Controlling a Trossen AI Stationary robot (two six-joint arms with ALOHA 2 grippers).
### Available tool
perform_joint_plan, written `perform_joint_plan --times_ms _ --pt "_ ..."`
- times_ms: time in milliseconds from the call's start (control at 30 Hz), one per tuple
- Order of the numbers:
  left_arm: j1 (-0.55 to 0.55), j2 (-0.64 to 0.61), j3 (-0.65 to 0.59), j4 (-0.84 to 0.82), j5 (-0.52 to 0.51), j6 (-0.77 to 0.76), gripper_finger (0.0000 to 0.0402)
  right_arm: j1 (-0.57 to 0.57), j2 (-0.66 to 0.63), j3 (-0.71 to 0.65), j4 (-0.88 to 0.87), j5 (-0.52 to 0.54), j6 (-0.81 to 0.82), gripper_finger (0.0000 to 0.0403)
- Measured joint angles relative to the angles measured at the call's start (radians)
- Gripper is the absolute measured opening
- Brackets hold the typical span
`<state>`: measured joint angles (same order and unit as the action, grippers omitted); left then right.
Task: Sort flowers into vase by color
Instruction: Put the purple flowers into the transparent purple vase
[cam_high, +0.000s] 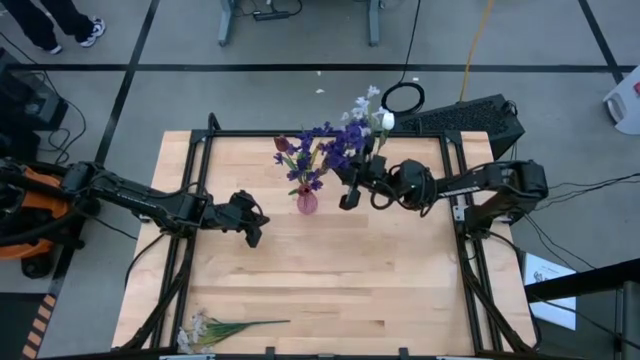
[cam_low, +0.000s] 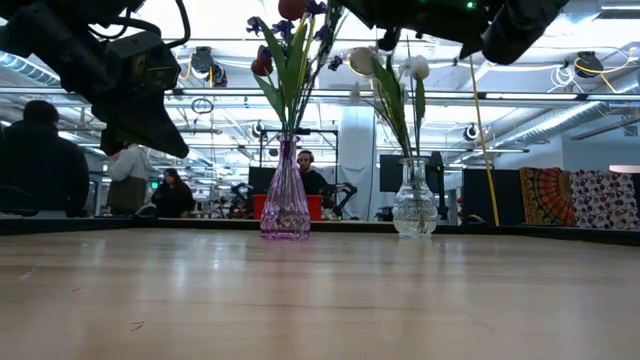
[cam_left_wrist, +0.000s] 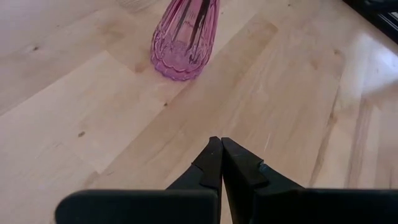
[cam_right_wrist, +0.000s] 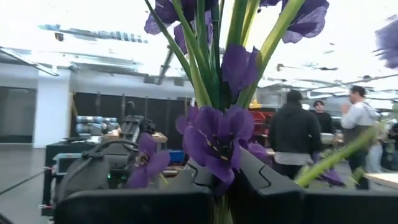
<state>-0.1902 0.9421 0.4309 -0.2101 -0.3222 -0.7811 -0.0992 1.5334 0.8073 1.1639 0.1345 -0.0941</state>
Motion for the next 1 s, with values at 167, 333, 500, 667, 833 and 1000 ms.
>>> perform_joint_plan --times_ms 167,333,500,667,833,1000 --pt "0.000 0.000 0.000 0.000 0.000 0.000 0.0013 -0.012 0.004 0.034 -0.078 -0.011 -0.004 0.0010" --pt "0.000 0.000 0.000 -0.001 0.000 0.000 0.0013 -0.020 0.004 0.034 -0.094 -0.010 0.001 0.0010" --pt "0.000 0.000 0.000 -0.001 -0.004 0.001 0.0013 -0.026 0.004 0.034 -0.098 -0.011 0.001 0.0010" --pt "0.000 0.000 0.000 -0.009 -0.019 0.002 0.0013 -0.026 0.026 0.034 -0.111 -0.053 0.003 0.0011" --pt "0.000 0.000 0.000 -0.008 -0.030 0.002 0.0013 -0.026 0.092 0.044 -0.078 -0.059 0.047 0.0011" --pt "0.000 0.000 0.000 -0.006 -0.031 0.001 0.0013 -0.026 0.166 0.067 -0.100 -0.059 0.057 0.0011"
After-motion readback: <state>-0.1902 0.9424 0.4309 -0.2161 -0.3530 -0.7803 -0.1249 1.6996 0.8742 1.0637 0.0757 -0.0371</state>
